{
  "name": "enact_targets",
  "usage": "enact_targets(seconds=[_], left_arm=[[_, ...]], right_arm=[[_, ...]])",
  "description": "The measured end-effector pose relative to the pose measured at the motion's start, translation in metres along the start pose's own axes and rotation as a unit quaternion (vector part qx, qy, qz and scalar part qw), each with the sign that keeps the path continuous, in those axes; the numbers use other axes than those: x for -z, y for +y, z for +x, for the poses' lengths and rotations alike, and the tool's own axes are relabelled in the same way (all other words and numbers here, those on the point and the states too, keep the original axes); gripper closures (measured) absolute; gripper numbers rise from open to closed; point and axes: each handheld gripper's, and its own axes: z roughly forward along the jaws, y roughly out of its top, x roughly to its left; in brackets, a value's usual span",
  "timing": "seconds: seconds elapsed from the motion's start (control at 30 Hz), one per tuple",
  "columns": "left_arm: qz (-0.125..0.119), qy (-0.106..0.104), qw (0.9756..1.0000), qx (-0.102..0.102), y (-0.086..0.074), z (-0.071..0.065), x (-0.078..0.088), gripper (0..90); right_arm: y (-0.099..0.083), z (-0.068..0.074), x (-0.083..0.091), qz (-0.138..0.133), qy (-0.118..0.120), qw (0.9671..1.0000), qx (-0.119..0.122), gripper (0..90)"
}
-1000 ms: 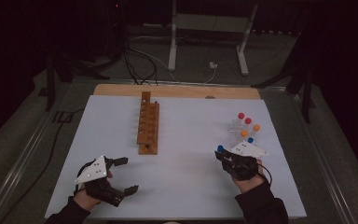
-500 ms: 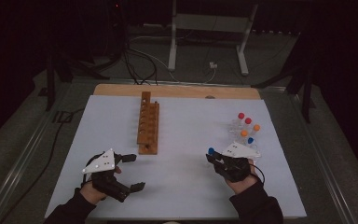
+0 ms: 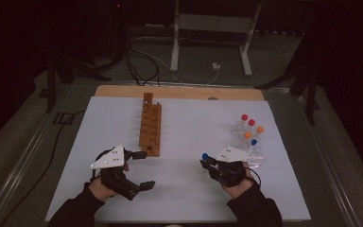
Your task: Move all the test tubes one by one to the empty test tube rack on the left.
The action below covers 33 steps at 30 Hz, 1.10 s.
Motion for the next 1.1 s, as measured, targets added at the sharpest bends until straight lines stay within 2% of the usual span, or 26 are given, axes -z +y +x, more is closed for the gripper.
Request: enact_targets(seconds=[0.37,0.63,0.8,0.9,0.97,1.0,1.1], left_arm=[[-0.005,-0.022,0.9997,-0.006,0.018,-0.001,-0.019,2.1],[-0.006,-0.027,0.9995,-0.011,0.028,0.000,-0.030,7.4],[-0.011,-0.027,0.9994,-0.017,0.033,0.000,-0.037,15.3],[-0.012,-0.029,0.9993,-0.021,0.034,0.000,-0.041,17.0],[-0.011,-0.033,0.9991,-0.025,0.035,0.000,-0.044,23.4],[-0.013,-0.031,0.9991,-0.027,0.035,0.000,-0.045,23.5],[-0.017,-0.033,0.9990,-0.025,0.035,0.000,-0.049,27.9]], right_arm=[[0.003,0.011,-0.005,0.002,0.025,0.9996,0.010,77.0],[0.004,0.019,-0.008,0.004,0.041,0.9990,0.017,77.0],[0.005,0.023,-0.009,0.004,0.049,0.9986,0.022,77.0],[0.006,0.025,-0.009,0.004,0.052,0.9983,0.024,77.0],[0.006,0.026,-0.009,0.003,0.055,0.9982,0.023,77.0],[0.007,0.027,-0.009,0.002,0.056,0.9981,0.024,77.0],[0.007,0.028,-0.009,0.001,0.057,0.9980,0.028,77.0]])
